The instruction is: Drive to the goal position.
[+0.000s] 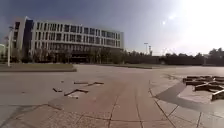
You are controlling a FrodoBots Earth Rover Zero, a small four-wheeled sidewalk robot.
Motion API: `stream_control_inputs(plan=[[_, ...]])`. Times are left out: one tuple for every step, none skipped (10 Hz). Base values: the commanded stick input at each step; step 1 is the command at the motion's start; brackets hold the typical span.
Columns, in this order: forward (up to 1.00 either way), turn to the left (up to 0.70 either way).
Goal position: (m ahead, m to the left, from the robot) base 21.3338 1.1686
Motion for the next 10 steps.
stream_control_inputs(plan=[[0.7,0.0],[0.7,0.0],[0.7,0.0],[0.7,0.0],[0.7,0.0],[0.7,0.0],[0.7,0.0],[0.7,0.0],[0.7,0.0],[0.7,0.0]])
